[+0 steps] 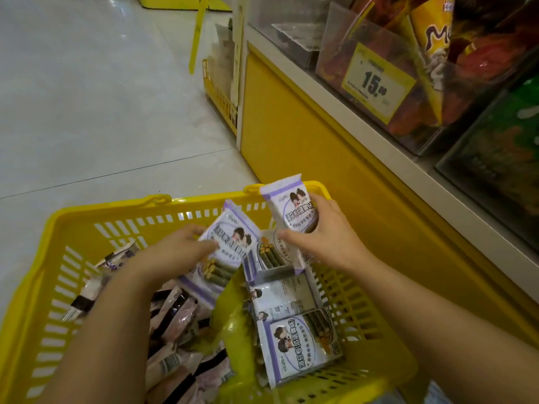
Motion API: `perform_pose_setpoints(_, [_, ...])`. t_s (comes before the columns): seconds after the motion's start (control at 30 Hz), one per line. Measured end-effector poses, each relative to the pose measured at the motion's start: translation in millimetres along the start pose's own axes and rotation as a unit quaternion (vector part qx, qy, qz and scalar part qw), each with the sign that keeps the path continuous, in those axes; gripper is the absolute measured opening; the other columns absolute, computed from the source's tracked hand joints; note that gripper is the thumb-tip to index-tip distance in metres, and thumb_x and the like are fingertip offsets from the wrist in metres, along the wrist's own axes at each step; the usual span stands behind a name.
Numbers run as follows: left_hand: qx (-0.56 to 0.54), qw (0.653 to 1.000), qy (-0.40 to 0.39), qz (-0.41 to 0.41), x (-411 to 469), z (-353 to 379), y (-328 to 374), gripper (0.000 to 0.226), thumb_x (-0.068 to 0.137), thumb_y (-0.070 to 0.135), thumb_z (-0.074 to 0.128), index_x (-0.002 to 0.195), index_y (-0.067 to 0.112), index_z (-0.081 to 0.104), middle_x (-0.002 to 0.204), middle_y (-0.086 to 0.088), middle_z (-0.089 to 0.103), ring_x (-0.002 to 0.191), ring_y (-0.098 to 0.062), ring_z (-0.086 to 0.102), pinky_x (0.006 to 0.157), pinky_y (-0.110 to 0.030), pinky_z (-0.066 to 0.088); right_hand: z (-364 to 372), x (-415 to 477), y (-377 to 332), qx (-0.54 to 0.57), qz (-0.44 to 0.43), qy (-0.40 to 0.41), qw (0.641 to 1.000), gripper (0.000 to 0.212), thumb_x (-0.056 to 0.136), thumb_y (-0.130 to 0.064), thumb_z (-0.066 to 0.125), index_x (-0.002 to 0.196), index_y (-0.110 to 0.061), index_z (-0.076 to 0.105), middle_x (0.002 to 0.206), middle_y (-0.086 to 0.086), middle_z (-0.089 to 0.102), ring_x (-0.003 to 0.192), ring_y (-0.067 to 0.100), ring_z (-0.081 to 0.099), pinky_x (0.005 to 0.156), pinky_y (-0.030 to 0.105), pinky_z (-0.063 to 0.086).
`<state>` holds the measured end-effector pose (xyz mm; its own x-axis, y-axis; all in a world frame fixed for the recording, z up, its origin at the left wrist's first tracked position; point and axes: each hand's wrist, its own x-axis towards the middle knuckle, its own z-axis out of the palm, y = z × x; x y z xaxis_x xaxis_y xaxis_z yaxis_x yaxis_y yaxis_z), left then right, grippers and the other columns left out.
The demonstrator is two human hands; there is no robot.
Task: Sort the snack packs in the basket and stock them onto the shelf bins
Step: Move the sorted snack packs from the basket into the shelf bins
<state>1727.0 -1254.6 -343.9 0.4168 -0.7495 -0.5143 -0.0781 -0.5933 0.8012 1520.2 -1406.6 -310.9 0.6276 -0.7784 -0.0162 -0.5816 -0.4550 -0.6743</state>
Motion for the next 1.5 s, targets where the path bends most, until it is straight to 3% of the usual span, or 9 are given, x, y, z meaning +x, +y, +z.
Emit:
perform_pose_setpoints(0.23, [-0.364, 0.929, -0.045, 0.049, -20.7, 75.4, 20.4, 0.049, 0.086, 0.053, 0.053, 0.129, 0.030, 0.053, 0.113, -0.003, 0.071, 0.100, -0.026, 0.069, 0.090, -0.050, 0.053, 37.5, -15.6, -32.6, 0.176, 0.114, -0.029, 0.977, 0.071, 0.075, -0.054, 0.071, 0.133, -0.023, 0.046, 0.131, 0.004, 0.052, 0.122, 0.023, 0.051, 0.101, 0.045, 0.045])
perform_pose_setpoints(0.37, [-0.323, 0.944, 0.022, 0.061, -23.3, 87.4, 12.6, 0.056, 0.067, 0.055, 0.072, 0.118, 0.043, 0.056, 0.107, 0.017, 0.071, 0.094, -0.004, 0.068, 0.081, -0.036, 0.054, 44.7, -22.3, -30.1, 0.231, 0.148, -0.022, 0.961, 0.044, 0.096, -0.035, 0.052, 0.137, -0.022, 0.044, 0.136, 0.006, 0.049, 0.120, 0.022, 0.053, 0.102, 0.046, 0.045])
perform_pose_setpoints(0.53, [-0.274, 0.950, 0.131, 0.069, -13.5, 77.7, 5.9, 0.045, 0.081, 0.037, 0.073, 0.120, 0.036, 0.051, 0.108, 0.018, 0.065, 0.099, -0.005, 0.061, 0.079, -0.029, 0.046, 55.1, -27.4, -0.2, 0.342, 0.376, 0.092, 0.856, 0.033, 0.095, -0.020, 0.055, 0.127, -0.012, 0.049, 0.121, 0.009, 0.057, 0.110, 0.025, 0.056, 0.100, 0.045, 0.046])
perform_pose_setpoints(0.63, [-0.271, 0.944, 0.165, 0.090, -11.1, 76.4, 3.4, 0.046, 0.081, 0.037, 0.072, 0.120, 0.038, 0.048, 0.105, 0.022, 0.062, 0.095, 0.002, 0.058, 0.070, -0.022, 0.043, 73.3, -29.3, 12.4, 0.377, 0.448, 0.132, 0.800, 0.021, 0.091, -0.017, 0.061, 0.105, -0.001, 0.061, 0.093, 0.013, 0.066, 0.084, 0.026, 0.064, 0.086, 0.041, 0.053])
perform_pose_setpoints(0.8, [-0.255, 0.937, 0.211, 0.111, -11.0, 75.2, 0.6, 0.049, 0.082, 0.035, 0.072, 0.122, 0.037, 0.046, 0.105, 0.021, 0.062, 0.094, 0.002, 0.058, 0.075, -0.027, 0.044, 88.0, -17.7, 11.9, 0.498, 0.483, 0.164, 0.701, 0.034, 0.087, -0.016, 0.068, 0.118, -0.004, 0.058, 0.111, 0.016, 0.066, 0.098, 0.030, 0.065, 0.075, 0.036, 0.056])
perform_pose_setpoints(1.03, [-0.247, 0.930, 0.235, 0.138, -9.8, 74.2, 4.8, 0.051, 0.084, 0.028, 0.071, 0.128, 0.031, 0.045, 0.107, 0.018, 0.063, 0.090, 0.008, 0.060, 0.066, -0.011, 0.042, 81.3, -8.7, 11.6, 0.534, 0.498, 0.115, 0.673, 0.025, 0.089, -0.006, 0.063, 0.113, 0.000, 0.060, 0.088, 0.012, 0.066, 0.082, 0.021, 0.062, 0.084, 0.032, 0.050])
perform_pose_setpoints(1.2, [-0.251, 0.928, 0.235, 0.142, -10.6, 72.6, 5.7, 0.051, 0.084, 0.025, 0.072, 0.128, 0.027, 0.046, 0.109, 0.013, 0.065, 0.093, 0.000, 0.063, 0.070, -0.019, 0.046, 77.6, -6.7, 13.8, 0.561, 0.490, 0.096, 0.660, 0.020, 0.090, -0.010, 0.063, 0.108, -0.002, 0.062, 0.098, 0.013, 0.066, 0.095, 0.024, 0.062, 0.092, 0.035, 0.049])
perform_pose_setpoints(1.37, [-0.237, 0.929, 0.247, 0.143, -10.6, 69.2, 1.2, 0.056, 0.083, 0.029, 0.072, 0.132, 0.027, 0.045, 0.116, 0.008, 0.064, 0.102, -0.012, 0.063, 0.085, -0.034, 0.050, 79.6, 2.5, 9.4, 0.544, 0.481, 0.116, 0.677, 0.026, 0.086, -0.015, 0.069, 0.108, -0.004, 0.061, 0.102, 0.013, 0.067, 0.091, 0.023, 0.064, 0.086, 0.034, 0.054])
perform_pose_setpoints(1.5, [-0.239, 0.926, 0.258, 0.141, -6.4, 66.7, -2.9, 0.053, 0.083, 0.029, 0.072, 0.129, 0.028, 0.045, 0.114, 0.008, 0.064, 0.099, -0.007, 0.063, 0.073, -0.023, 0.047, 86.3, 3.6, 9.4, 0.530, 0.433, 0.171, 0.709, 0.034, 0.085, -0.010, 0.070, 0.114, -0.001, 0.054, 0.107, 0.018, 0.065, 0.091, 0.027, 0.066, 0.073, 0.034, 0.056])
